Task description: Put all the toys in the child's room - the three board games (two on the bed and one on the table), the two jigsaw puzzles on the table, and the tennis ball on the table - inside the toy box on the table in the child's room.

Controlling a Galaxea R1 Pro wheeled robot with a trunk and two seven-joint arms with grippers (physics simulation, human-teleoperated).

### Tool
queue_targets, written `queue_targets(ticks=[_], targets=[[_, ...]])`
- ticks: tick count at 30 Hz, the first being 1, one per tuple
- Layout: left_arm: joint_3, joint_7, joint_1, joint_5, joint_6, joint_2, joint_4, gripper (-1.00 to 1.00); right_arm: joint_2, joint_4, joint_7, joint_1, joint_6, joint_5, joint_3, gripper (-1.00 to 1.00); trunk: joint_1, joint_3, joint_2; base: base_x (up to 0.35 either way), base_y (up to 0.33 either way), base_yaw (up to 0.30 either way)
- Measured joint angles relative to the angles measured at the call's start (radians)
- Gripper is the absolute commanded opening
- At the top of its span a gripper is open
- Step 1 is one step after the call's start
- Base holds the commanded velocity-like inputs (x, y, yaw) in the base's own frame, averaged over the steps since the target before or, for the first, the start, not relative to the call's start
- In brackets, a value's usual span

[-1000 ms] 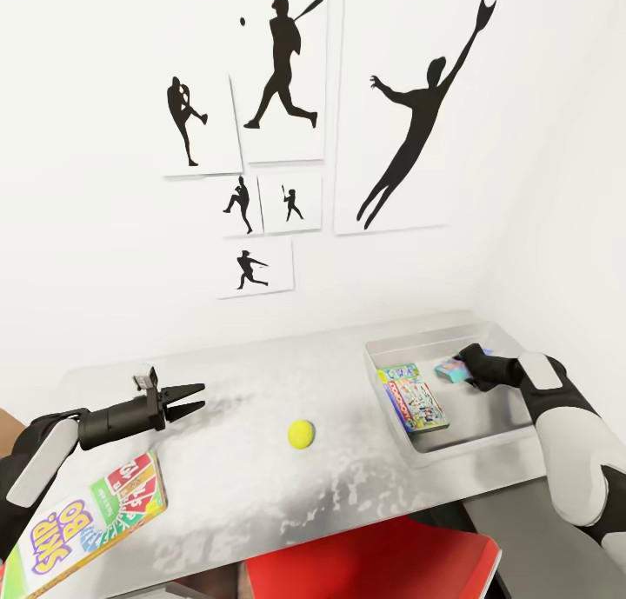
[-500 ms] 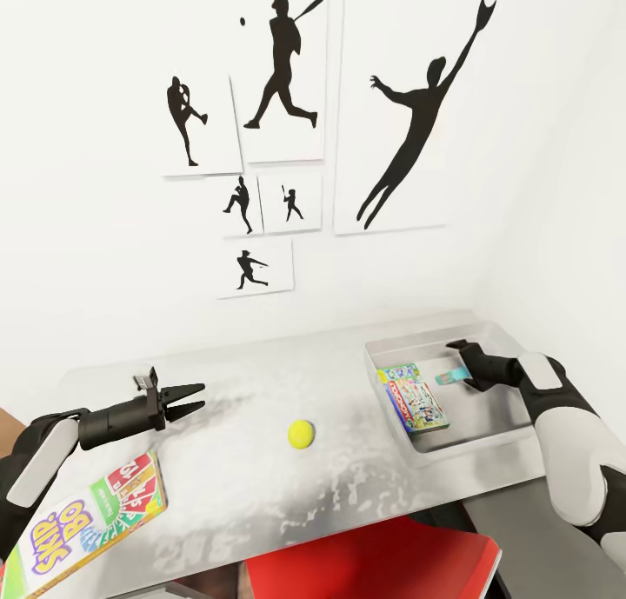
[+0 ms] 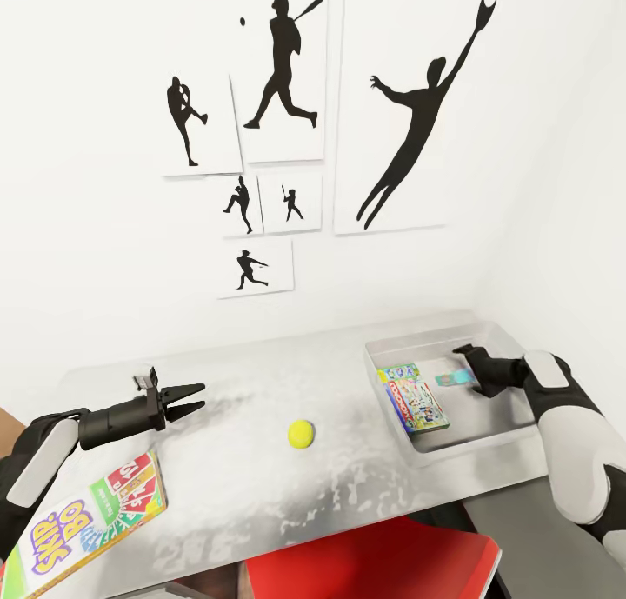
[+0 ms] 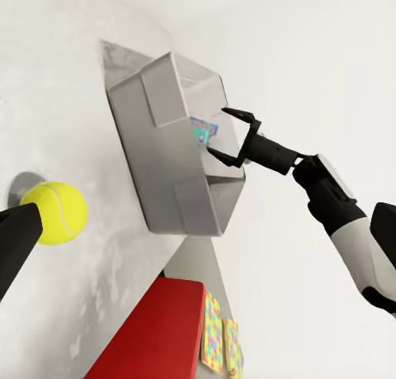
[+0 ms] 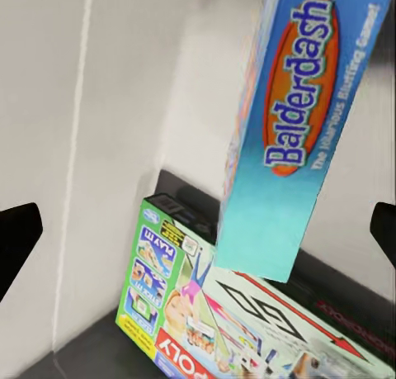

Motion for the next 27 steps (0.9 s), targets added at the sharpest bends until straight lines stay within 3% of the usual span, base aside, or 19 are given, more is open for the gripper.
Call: queue_targets(ticks=[6,9,27], targets=[[0.000,0.000,0.000,0.001,0.001,0.000,0.000,1.00,0.000,-0.001,-0.173,-0.028,0.002,-0.066,-0.004,1.00,0.000,0.000,0.000,0.000,0.000,0.000],[0.000,0.000,0.000,0.001,0.001,0.001,0.000,1.00,0.000,-0.003,-0.207,-0.034,0.004,-0.091,-0.004,1.00,0.000,0.000,0.000,0.000,0.000,0.000],[0.000,0.000,0.000,0.001,0.000,0.000,0.000,1.00,0.000,-0.009,-0.225,-0.075,0.060,-0.109,-0.004,1.00,0.000,0.000,0.000,0.000,0.000,0.000]])
